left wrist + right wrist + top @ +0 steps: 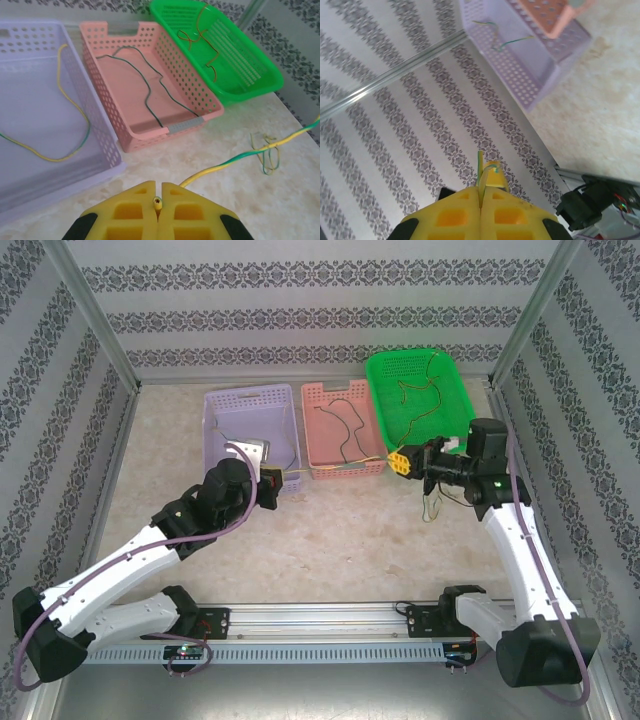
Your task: Untangle the cables
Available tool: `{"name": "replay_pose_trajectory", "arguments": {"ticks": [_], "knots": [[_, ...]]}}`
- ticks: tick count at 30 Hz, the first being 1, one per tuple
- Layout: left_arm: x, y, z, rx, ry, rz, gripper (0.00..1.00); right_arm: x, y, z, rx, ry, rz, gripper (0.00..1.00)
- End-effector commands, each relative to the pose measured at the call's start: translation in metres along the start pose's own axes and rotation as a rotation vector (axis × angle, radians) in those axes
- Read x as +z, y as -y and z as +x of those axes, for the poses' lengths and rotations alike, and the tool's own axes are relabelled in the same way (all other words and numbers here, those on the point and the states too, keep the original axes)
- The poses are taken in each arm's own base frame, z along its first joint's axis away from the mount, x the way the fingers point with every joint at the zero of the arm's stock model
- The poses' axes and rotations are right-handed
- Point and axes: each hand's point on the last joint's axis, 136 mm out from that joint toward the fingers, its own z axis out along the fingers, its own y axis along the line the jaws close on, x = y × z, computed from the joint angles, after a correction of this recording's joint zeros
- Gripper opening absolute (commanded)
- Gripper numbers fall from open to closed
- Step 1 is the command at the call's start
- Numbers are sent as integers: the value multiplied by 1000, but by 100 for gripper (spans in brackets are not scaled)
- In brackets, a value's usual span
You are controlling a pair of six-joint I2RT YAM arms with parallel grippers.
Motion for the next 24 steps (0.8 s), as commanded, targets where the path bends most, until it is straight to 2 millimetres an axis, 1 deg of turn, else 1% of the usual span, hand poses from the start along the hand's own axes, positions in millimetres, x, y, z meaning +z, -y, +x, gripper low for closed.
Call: {"name": "replay_pose_trajectory", "arguments": {"ticks": [1, 3, 4, 5, 7, 8, 9, 10, 11, 13, 14, 16, 17, 18, 19, 21, 24], "knots": [[10, -14, 24, -60, -72, -16, 0, -6, -49, -8, -180, 102, -127, 0], [19, -7, 33, -109, -96, 32, 0, -2, -64, -2, -222, 92, -163, 0], [23, -5, 37, -134, -106, 43, 2, 0, -74, 2, -241, 82, -189, 0], [26, -6, 40, -160, -116, 35, 11, 1, -82, 6, -260, 74, -209, 0], [27, -15, 39, -242, -127, -26, 42, 0, -99, 16, -337, 69, -233, 0], [24, -19, 33, -293, -120, -58, 53, -1, -104, 22, -383, 65, -233, 0], [20, -23, 22, -369, -106, -83, 63, -1, -108, 27, -437, 59, -224, 0], [14, -26, 10, -462, -86, -102, 71, 0, -110, 33, -493, 51, -215, 0], [8, -24, -5, -546, -65, -103, 75, 0, -112, 37, -544, 49, -212, 0], [-8, -12, -47, -709, -11, -58, 76, 4, -109, 46, -679, 38, -185, 0], [-16, -9, -64, -773, 6, -54, 76, 6, -106, 48, -724, 33, -166, 0], [-29, 2, -96, -918, 19, -24, 75, 12, -101, 52, -854, 46, -131, 0], [-32, 11, -107, -971, 13, 9, 74, 13, -96, 51, -896, 67, -111, 0], [-31, 20, -115, -1034, -11, 40, 72, 17, -93, 48, -945, 93, -97, 0], [-30, 28, -119, -1094, -46, 59, 71, 20, -92, 46, -998, 121, -91, 0], [-25, 39, -119, -1200, -109, 74, 71, 26, -90, 45, -1108, 165, -87, 0], [-12, 53, -123, -1332, -154, 141, 69, 43, -85, 54, -1315, 193, -77, 0]]}}
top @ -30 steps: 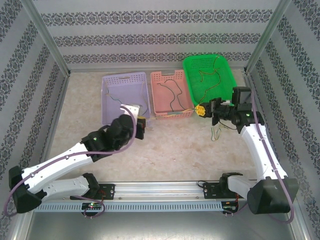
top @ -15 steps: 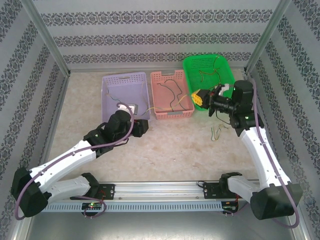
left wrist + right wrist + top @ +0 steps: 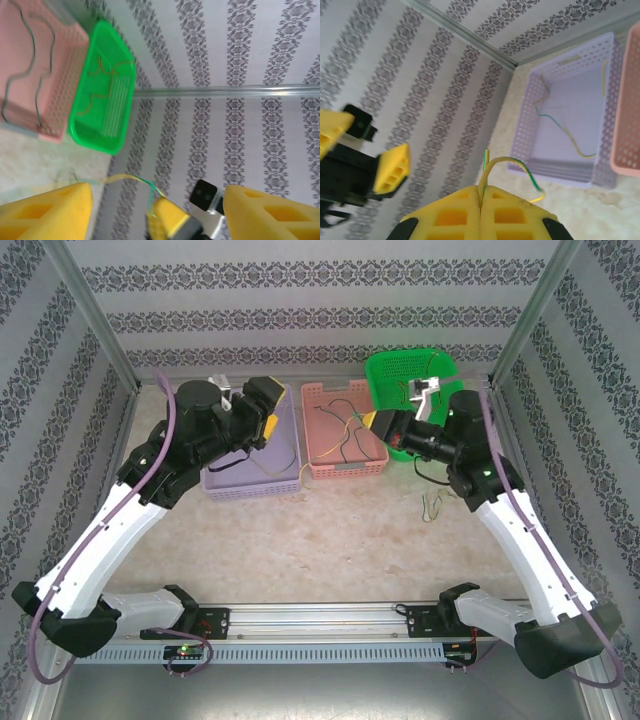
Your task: Untangle the cables
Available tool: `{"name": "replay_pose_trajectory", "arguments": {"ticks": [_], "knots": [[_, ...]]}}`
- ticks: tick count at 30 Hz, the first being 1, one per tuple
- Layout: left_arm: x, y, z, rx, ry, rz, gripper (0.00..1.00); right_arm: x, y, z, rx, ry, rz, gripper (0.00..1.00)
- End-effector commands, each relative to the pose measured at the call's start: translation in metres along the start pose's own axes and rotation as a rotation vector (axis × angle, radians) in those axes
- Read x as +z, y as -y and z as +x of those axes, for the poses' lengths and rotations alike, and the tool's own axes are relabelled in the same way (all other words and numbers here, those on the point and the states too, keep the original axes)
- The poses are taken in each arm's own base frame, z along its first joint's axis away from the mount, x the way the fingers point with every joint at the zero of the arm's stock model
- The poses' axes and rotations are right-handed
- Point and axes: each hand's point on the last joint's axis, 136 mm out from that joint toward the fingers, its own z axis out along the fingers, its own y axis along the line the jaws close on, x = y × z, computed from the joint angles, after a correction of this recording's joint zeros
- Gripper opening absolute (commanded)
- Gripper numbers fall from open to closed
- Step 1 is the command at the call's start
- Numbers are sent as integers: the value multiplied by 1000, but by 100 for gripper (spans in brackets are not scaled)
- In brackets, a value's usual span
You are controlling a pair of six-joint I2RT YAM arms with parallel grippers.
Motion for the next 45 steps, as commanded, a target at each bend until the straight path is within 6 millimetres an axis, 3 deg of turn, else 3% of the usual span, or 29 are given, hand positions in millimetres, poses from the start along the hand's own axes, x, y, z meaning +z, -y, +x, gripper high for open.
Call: {"name": "replay_pose_trajectory", "arguments": {"ticks": [1, 7, 12, 16, 20, 27, 33, 37, 39, 45], "knots": [[31, -32, 21, -311, -119, -115, 69, 13, 1, 2, -342, 62, 51, 0], [72, -48, 50, -477, -234, -147, 72, 36, -5, 29, -469, -1, 25, 0], [81, -73, 49, -538, -201, -185, 71, 40, -4, 43, -478, -37, 10, 0], [89, -86, 51, -561, -209, -197, 62, 40, -1, 54, -468, -73, -4, 0], [97, -87, 55, -588, -235, -185, 61, 41, 2, 64, -472, -113, -5, 0], [99, -91, 63, -651, -280, -187, 69, 43, 9, 68, -491, -118, 9, 0], [103, -102, 66, -666, -290, -201, 61, 47, 1, 71, -474, -135, -43, 0], [108, -111, 57, -658, -259, -194, 43, 45, -8, 80, -457, -187, -93, 0], [107, -112, 48, -627, -239, -193, 29, 42, -7, 88, -443, -226, -105, 0], [93, -111, 16, -390, -215, -246, 0, 33, -2, 118, -352, -388, -147, 0]]}}
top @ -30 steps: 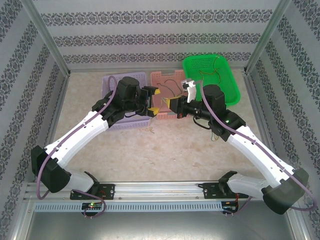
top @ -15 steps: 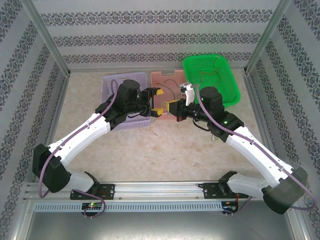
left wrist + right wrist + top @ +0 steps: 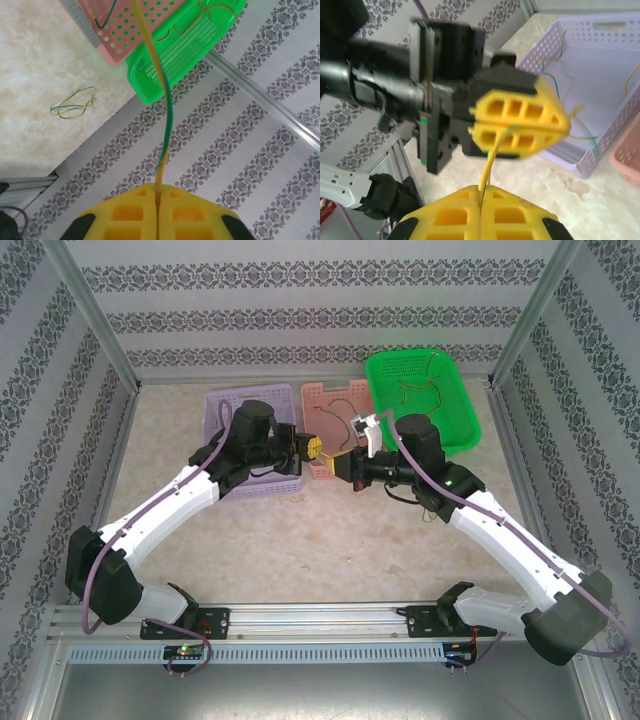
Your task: Untangle the cables
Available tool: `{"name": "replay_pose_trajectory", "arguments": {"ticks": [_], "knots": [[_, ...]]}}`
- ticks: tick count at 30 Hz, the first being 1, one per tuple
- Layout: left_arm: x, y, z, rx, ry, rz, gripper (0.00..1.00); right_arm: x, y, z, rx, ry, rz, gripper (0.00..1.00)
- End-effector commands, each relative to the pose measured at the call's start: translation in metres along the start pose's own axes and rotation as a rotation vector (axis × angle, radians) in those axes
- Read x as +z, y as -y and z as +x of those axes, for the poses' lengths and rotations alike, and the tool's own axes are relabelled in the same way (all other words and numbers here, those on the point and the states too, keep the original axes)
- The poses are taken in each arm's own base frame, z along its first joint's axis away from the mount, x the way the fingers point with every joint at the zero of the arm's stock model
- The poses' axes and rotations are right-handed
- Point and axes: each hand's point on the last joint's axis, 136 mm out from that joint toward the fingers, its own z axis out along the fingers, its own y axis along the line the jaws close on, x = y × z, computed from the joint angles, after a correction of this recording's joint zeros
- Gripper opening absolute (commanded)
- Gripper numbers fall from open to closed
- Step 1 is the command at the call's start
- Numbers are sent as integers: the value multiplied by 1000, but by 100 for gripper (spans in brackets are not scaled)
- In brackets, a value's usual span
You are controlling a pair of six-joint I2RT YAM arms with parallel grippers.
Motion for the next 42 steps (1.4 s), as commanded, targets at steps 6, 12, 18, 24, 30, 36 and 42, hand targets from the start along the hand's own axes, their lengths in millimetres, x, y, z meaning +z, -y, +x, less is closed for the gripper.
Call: {"name": "replay_pose_trajectory", "arguments": {"ticks": [6, 12, 18, 24, 30, 36, 42], "knots": [[-18, 40, 3, 547, -29, -98, 0, 9, -27, 54, 244, -310, -241, 0], [-14, 42, 12, 759, -107, -177, 0, 16, -40, 57, 341, -369, -354, 0], [-49, 60, 10, 859, 37, -200, 48, 8, -22, 20, 343, -230, -279, 0], [-113, 56, -4, 927, 261, -240, 76, 0, -8, -14, 371, -90, -234, 0], [-93, 11, 3, 904, 74, -260, 55, 4, -10, -22, 369, -73, -238, 0], [-64, 11, 1, 673, 44, -131, 72, 13, -16, -5, 314, -165, -241, 0], [-47, 5, -4, 616, 16, -137, 72, 25, -23, 16, 283, -240, -241, 0]]}}
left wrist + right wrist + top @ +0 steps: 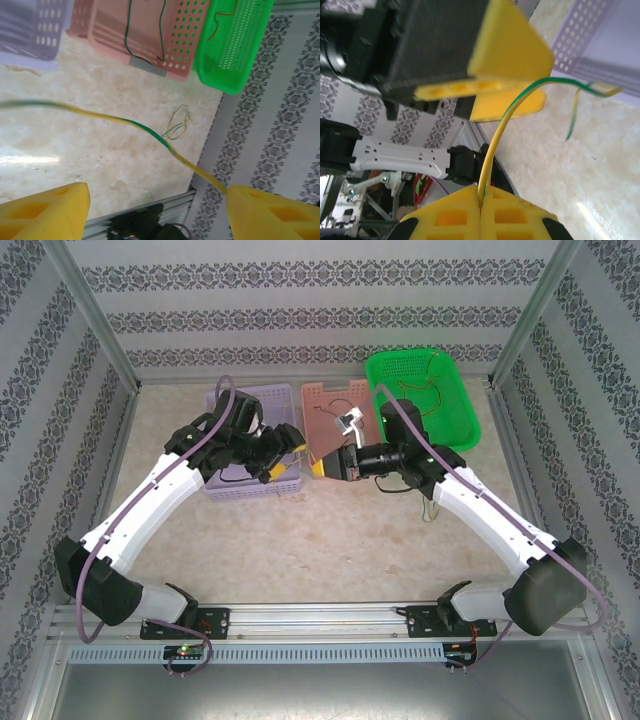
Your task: Untangle the cables
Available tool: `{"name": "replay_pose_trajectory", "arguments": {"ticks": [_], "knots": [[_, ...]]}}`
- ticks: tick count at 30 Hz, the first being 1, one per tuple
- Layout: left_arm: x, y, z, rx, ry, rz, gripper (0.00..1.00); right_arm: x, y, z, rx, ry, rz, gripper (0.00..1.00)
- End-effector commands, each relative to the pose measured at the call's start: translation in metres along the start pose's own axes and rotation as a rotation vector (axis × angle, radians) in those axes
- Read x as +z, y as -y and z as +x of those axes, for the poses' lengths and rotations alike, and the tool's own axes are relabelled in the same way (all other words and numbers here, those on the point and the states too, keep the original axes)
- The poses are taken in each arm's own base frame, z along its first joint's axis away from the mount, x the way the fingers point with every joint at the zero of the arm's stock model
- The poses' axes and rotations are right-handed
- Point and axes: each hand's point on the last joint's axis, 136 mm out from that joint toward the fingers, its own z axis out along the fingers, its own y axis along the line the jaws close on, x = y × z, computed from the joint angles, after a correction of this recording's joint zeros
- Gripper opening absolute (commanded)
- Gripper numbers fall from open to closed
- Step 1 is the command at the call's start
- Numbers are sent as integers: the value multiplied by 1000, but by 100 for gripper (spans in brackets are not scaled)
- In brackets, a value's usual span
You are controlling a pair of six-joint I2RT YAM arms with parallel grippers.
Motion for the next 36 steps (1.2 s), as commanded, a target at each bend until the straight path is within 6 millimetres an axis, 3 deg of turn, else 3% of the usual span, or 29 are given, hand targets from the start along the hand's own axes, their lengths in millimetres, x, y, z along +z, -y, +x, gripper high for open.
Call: {"name": "replay_pose_trajectory", "arguments": {"ticks": [1, 7, 11, 16, 18, 20, 21, 26, 30, 31, 33, 36], "knots": [[-8, 28, -7, -20, 22, 114, 72, 6, -3, 5, -50, -37, 10, 0], [3, 25, 4, -110, -57, 137, 68, 15, 3, 13, -83, -82, 54, 0], [13, 13, 17, -213, -138, 109, 58, 19, 7, 12, -138, -85, 117, 0], [16, 8, 18, -252, -145, 87, 44, 28, 6, 17, -188, -119, 141, 0], [18, 9, 16, -246, -139, 96, 33, 32, 4, 20, -193, -139, 134, 0], [16, 10, 13, -223, -120, 93, 5, 35, 3, 23, -183, -154, 123, 0], [14, 11, 11, -195, -106, 84, 0, 37, 1, 25, -168, -165, 106, 0], [-2, 17, 4, -4, -55, 15, 0, 42, -15, 39, -60, -284, -27, 0], [-3, 27, 1, 3, -31, 83, 0, 30, -26, 26, -60, -224, -63, 0], [-3, 29, 1, -5, -28, 98, 0, 26, -31, 19, -63, -194, -81, 4], [-2, 33, -1, -37, -21, 132, 0, 15, -40, 5, -72, -130, -109, 24], [-3, 35, -4, -86, -9, 147, 0, -2, -41, -8, -105, -36, -85, 40]]}}
